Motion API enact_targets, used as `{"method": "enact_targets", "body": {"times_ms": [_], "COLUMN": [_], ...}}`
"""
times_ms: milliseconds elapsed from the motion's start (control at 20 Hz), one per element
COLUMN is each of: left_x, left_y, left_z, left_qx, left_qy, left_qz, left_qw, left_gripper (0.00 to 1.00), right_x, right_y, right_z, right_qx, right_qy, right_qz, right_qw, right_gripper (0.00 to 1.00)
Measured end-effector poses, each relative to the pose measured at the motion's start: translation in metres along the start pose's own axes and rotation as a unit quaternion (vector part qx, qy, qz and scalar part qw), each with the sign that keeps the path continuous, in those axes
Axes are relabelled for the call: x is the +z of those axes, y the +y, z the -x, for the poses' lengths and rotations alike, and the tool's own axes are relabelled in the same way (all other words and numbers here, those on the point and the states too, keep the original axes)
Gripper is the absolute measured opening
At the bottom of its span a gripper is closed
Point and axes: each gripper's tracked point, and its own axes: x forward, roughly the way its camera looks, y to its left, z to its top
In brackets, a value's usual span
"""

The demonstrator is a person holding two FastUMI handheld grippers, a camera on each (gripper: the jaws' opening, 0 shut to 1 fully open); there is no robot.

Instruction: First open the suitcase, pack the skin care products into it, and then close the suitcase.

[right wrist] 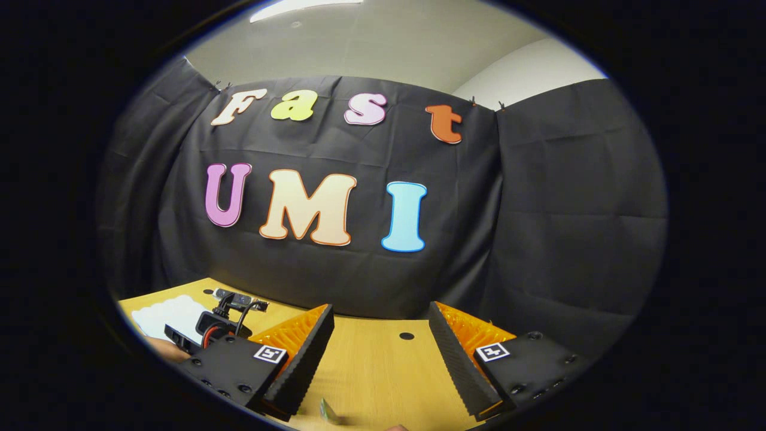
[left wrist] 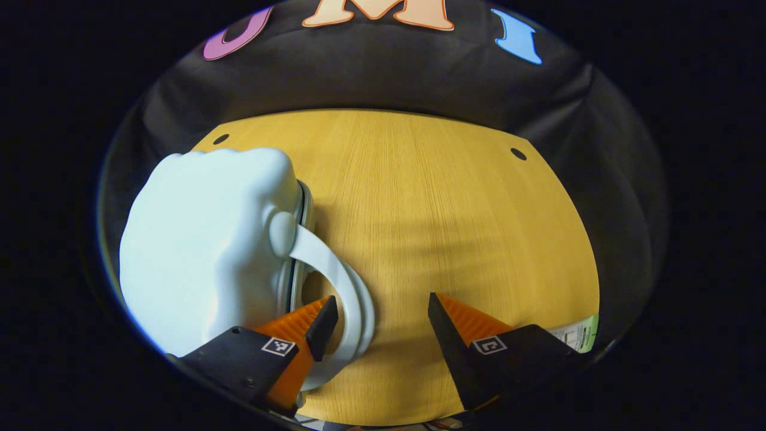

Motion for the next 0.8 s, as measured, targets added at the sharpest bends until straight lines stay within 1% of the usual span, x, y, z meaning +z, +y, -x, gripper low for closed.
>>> {"method": "enact_targets", "body": {"times_ms": [50, 100, 150, 200, 250, 300, 400, 450, 550, 650, 750, 800], "left_x": [-0.003, -0.004, -0.001, -0.001, -0.003, -0.003, -0.001, 0.000, 0.004, 0.009, 0.013, 0.018], "left_y": [0.000, 0.004, 0.014, 0.022, 0.024, 0.022, 0.021, 0.021, 0.020, 0.015, 0.011, 0.009], "left_z": [-0.002, 0.000, 0.001, 0.001, -0.001, 0.003, 0.006, 0.006, 0.010, 0.018, 0.025, 0.031], "left_qx": [-0.004, 0.007, 0.022, 0.034, 0.034, 0.025, 0.014, 0.013, 0.025, 0.031, 0.020, 0.015], "left_qy": [0.009, 0.015, 0.013, 0.011, 0.016, 0.019, 0.024, 0.025, 0.013, 0.002, 0.001, -0.002], "left_qz": [0.002, -0.001, -0.013, -0.017, -0.009, -0.004, 0.002, -0.009, -0.031, -0.049, -0.033, -0.028], "left_qw": [1.000, 1.000, 1.000, 0.999, 0.999, 0.999, 1.000, 1.000, 0.999, 0.998, 0.999, 0.999], "left_gripper": [0.90, 0.86, 0.70, 0.49, 0.28, 0.09, 0.06, 0.06, 0.03, 0.00, 0.00, 0.00], "right_x": [-0.001, -0.004, -0.005, -0.008, -0.011, -0.014, -0.017, -0.019, -0.021, -0.019, -0.019, -0.020], "right_y": [-0.001, -0.004, -0.005, -0.005, -0.004, -0.004, 0.001, 0.003, 0.003, 0.003, 0.005, 0.004], "right_z": [-0.001, -0.001, -0.002, -0.003, -0.004, -0.005, -0.008, -0.010, -0.015, -0.017, -0.018, -0.019], "right_qx": [-0.002, -0.005, -0.006, -0.005, -0.003, -0.001, 0.007, 0.010, 0.012, 0.015, 0.020, 0.023], "right_qy": [0.001, 0.003, 0.005, 0.008, 0.011, 0.012, 0.012, 0.012, 0.013, 0.009, 0.006, 0.005], "right_qz": [-0.003, -0.006, -0.009, -0.014, -0.019, -0.023, -0.027, -0.026, -0.026, -0.037, -0.044, -0.046], "right_qw": [1.000, 1.000, 1.000, 1.000, 1.000, 1.000, 1.000, 1.000, 0.999, 0.999, 0.999, 0.999], "right_gripper": [0.99, 0.99, 0.99, 0.99, 0.99, 0.98, 0.99, 0.98, 1.00, 0.99, 0.98, 1.00]}}
